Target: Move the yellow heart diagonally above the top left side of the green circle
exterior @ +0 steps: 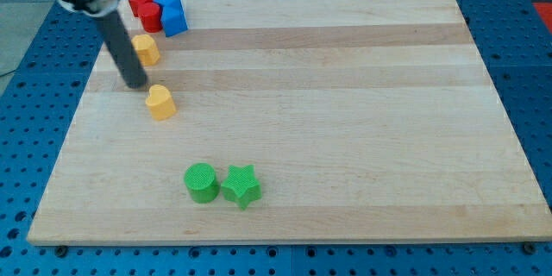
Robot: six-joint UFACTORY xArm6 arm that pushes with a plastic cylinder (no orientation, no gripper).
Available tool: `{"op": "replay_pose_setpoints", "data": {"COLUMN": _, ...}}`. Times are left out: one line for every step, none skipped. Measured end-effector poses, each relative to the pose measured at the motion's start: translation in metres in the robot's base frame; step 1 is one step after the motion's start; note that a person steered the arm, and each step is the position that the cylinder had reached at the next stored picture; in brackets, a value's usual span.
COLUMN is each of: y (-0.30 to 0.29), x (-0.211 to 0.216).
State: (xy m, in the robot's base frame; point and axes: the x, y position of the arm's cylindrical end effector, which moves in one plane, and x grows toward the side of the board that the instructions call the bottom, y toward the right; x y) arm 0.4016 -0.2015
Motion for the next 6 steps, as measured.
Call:
{"op": "replay_pose_setpoints", "data": {"y": 0.029, "x": 0.069}}
{"op": "replay_pose_setpoints", "data": {"y": 0.032, "x": 0.1}}
{"op": "replay_pose_setpoints", "data": {"y": 0.024, "x": 0.061}}
{"op": "replay_pose_setpoints", "data": {"y": 0.023, "x": 0.015}}
{"op": "replay_pose_setpoints", "data": {"y": 0.069, "x": 0.0}}
{"op": "replay_pose_setpoints", "data": {"y": 0.087, "x": 0.038}}
